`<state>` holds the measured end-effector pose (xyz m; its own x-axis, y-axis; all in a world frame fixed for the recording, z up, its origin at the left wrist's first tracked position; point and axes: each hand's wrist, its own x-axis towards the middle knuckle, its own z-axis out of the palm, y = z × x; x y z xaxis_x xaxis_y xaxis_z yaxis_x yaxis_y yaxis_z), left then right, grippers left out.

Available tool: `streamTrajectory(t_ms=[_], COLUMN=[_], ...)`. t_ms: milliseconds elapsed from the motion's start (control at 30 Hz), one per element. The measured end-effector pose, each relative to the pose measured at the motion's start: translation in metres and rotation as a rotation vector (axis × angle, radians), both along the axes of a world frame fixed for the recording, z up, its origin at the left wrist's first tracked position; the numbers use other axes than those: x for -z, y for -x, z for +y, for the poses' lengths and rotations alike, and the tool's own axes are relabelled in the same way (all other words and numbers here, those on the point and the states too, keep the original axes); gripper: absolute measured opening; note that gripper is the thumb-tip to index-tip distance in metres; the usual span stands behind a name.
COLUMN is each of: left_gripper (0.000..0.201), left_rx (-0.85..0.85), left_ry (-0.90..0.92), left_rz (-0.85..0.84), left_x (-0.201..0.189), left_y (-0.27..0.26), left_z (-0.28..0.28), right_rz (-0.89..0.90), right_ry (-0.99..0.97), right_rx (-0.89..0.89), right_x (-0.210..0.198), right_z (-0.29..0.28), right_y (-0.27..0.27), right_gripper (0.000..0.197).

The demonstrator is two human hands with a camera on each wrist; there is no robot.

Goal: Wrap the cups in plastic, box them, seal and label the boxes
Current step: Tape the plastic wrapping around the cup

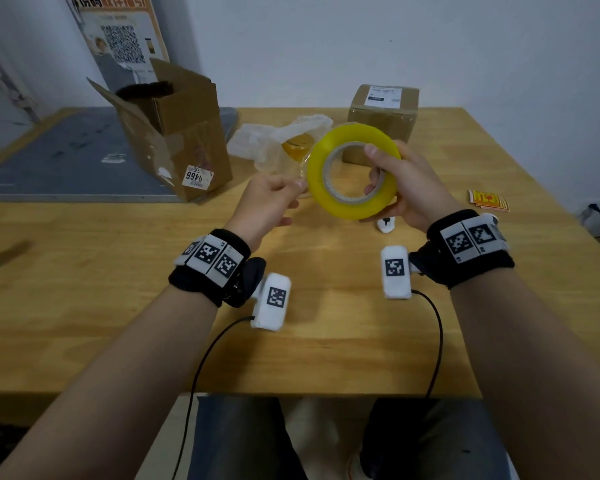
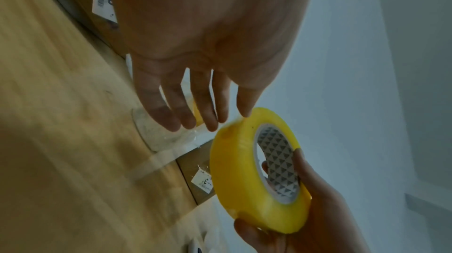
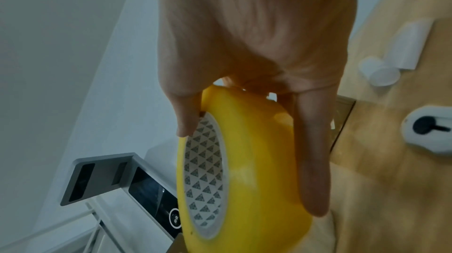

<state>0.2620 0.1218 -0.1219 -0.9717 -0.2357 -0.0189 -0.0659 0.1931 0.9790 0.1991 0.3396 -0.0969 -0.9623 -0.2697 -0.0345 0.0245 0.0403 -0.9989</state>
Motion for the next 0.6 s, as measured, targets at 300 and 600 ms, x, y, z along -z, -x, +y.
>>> streamTrajectory(t_ms=[300,600], left_gripper=[0.013,0.023], left_rx=[-0.023,0.115], left_ry=[-0.056,-0.116], left_rz=[0.095,0.043], left_x=[0.007,-0.008], left_y=[0.003,0.002], left_z=[-0.005,-0.029], right_rz=[-0.052,0.137], right_ry=[0.051,-0.176], right_rx=[-0.026,0.035], right_x=[0.006,0.014], right_z=[-0.004,0.008], right_y=[0.001,0.005], right_gripper=[0.039,0.031])
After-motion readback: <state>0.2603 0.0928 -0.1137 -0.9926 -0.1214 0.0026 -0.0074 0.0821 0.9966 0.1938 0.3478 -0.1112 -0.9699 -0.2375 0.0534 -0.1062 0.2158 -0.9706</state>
